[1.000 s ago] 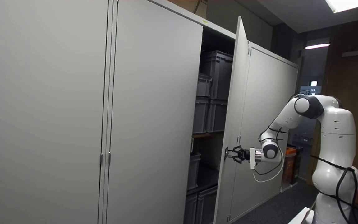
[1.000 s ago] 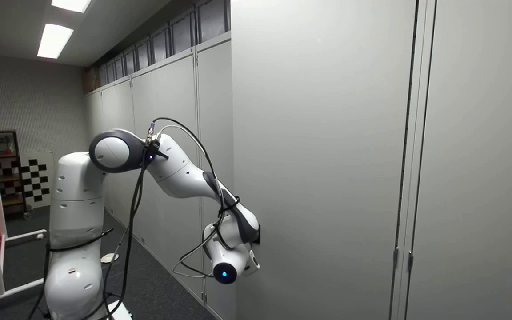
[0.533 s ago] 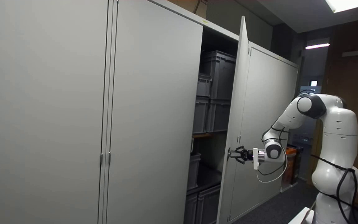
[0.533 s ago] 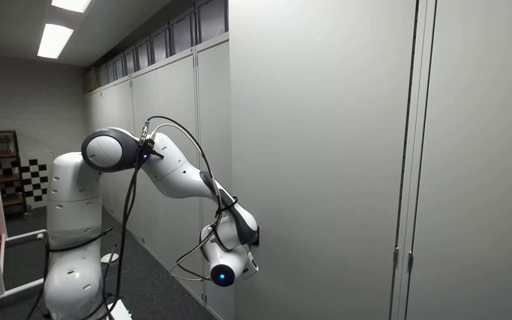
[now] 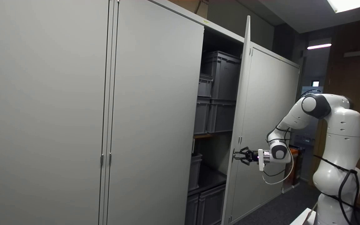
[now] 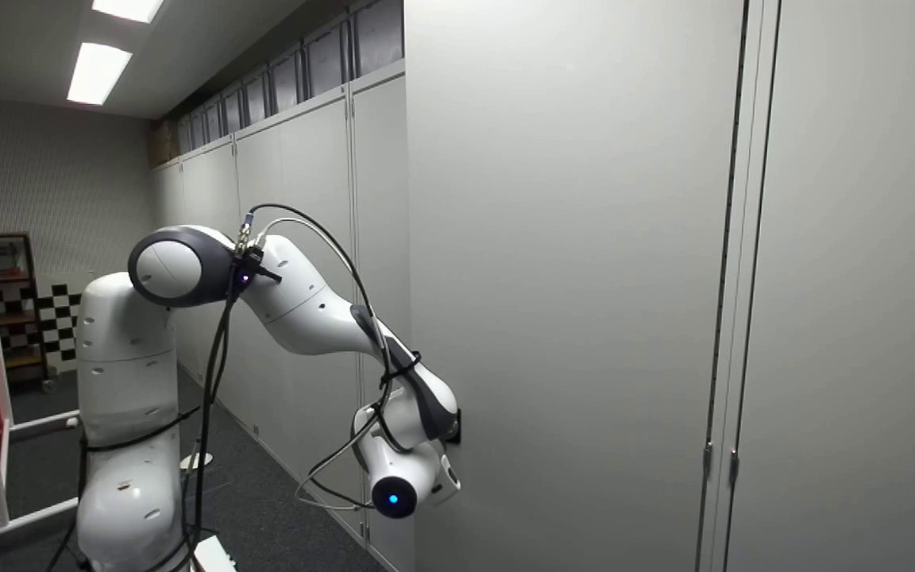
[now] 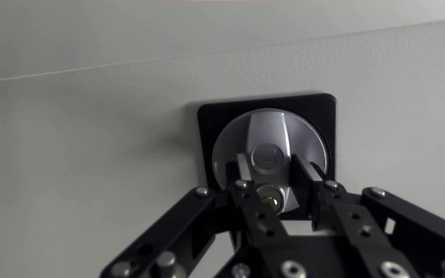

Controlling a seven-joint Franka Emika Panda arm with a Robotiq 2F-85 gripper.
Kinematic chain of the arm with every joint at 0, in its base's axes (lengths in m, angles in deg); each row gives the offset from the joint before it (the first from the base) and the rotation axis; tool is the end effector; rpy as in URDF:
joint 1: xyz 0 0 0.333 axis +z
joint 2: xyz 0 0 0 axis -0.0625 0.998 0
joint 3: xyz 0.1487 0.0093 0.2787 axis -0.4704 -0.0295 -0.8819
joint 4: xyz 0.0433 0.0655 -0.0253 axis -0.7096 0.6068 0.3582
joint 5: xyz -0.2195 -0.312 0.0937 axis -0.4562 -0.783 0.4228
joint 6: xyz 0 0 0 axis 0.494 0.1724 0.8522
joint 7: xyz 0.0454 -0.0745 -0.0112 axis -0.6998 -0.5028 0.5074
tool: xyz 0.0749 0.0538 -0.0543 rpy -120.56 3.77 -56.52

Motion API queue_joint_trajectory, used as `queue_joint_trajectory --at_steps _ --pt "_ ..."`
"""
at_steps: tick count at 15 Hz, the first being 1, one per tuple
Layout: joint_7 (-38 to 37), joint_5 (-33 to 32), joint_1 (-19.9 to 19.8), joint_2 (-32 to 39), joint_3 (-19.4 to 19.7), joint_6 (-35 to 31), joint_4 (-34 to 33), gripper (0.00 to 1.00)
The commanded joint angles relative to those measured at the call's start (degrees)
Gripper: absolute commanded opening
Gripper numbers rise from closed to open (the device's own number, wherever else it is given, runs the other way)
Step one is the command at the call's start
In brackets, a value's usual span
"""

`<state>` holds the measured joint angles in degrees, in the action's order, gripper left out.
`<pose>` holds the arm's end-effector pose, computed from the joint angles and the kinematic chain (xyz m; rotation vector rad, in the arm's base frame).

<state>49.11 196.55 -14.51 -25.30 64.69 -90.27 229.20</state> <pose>0.4249 -0.1407 0.2601 -1.5335 0.9188 -0.5907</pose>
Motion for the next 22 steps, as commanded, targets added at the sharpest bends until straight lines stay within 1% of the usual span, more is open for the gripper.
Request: queue_joint_trajectory --at_steps 1,8,12,13,15,18,19,20,21,22 --pt "-2.1 -0.8 -3.3 -6.8 1.8 4.6 1.5 0.08" --pt "-3.6 -2.8 -4.8 -8.6 3.0 4.7 2.6 0.08" --pt "-5.2 -5.0 -6.0 -9.5 3.7 4.5 2.7 0.08" --pt "-5.8 -4.8 -6.5 -9.9 4.2 5.2 2.3 0.08" --pt "-6.7 -3.1 -8.0 -11.1 5.2 8.8 0.7 0.08" --pt "-7.6 -2.4 -9.6 -13.2 5.9 10.9 -1.0 0.08" --pt "-7.5 -2.2 -9.9 -13.6 5.6 10.6 -1.4 0.14" --pt "-7.4 -2.1 -10.0 -13.9 5.4 10.3 -1.7 0.57" --pt "-6.9 -1.6 -10.0 -14.3 5.3 10.0 -1.7 0.51" --pt "-6.6 -1.2 -9.9 -14.6 5.1 9.8 -1.7 0.52"
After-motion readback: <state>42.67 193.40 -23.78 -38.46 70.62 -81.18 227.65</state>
